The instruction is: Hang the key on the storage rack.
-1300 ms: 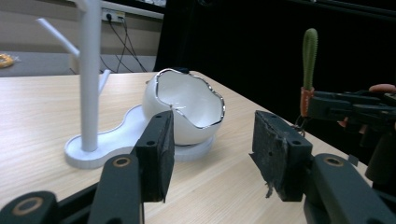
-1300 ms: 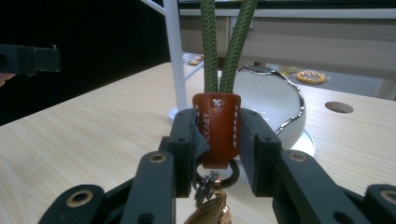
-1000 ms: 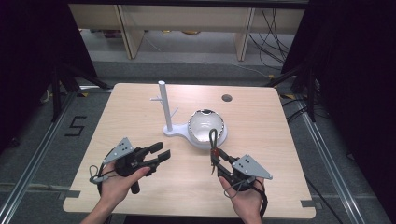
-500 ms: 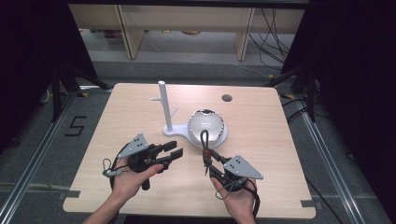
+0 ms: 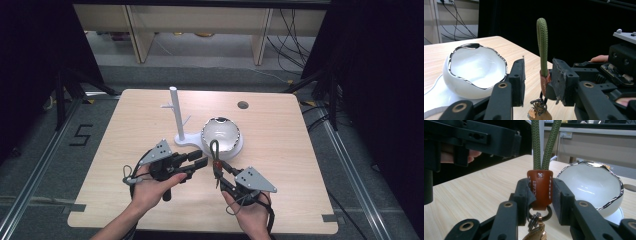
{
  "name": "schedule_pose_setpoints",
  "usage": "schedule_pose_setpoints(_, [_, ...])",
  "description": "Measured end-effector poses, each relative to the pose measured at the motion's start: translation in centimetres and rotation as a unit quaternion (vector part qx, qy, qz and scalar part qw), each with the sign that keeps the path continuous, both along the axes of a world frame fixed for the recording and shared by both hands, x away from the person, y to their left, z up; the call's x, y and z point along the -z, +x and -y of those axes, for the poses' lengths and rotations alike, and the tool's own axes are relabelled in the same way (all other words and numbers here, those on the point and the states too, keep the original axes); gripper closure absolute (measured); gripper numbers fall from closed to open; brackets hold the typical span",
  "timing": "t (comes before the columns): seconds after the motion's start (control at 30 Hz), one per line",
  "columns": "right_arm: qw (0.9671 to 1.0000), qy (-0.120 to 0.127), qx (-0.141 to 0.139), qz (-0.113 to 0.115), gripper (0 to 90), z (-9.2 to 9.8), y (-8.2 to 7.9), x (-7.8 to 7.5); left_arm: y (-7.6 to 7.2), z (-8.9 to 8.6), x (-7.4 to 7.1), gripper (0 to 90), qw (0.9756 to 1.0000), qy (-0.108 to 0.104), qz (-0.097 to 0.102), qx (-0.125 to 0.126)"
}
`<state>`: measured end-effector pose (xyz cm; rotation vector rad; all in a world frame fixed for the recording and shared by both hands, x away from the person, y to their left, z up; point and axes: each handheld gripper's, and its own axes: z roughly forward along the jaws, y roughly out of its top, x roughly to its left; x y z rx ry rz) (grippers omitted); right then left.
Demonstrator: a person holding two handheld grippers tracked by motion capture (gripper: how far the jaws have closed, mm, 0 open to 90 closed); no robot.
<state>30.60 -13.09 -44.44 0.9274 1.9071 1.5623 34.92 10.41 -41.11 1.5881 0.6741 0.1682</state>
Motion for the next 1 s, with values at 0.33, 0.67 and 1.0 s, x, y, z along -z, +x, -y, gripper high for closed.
schedule_pose_setpoints(0.33, [0.9999,-0.009,-0.005,-0.002,68.6,-0.4,-0.1,0.1,0.4,0.8,0.1,67.8,0.9999,-0.007,-0.012,0.007])
schedule_pose_setpoints(0.67, [0.9998,-0.020,-0.004,-0.007,68.6,-0.6,-0.3,0.3,0.7,0.9,0.2,76.1,0.9998,-0.016,-0.014,0.004])
schedule_pose_setpoints(1.0, [0.9997,-0.022,-0.006,-0.005,68.5,-0.9,-0.4,0.3,0.5,1.1,0.1,82.6,0.9998,-0.014,-0.013,0.000])
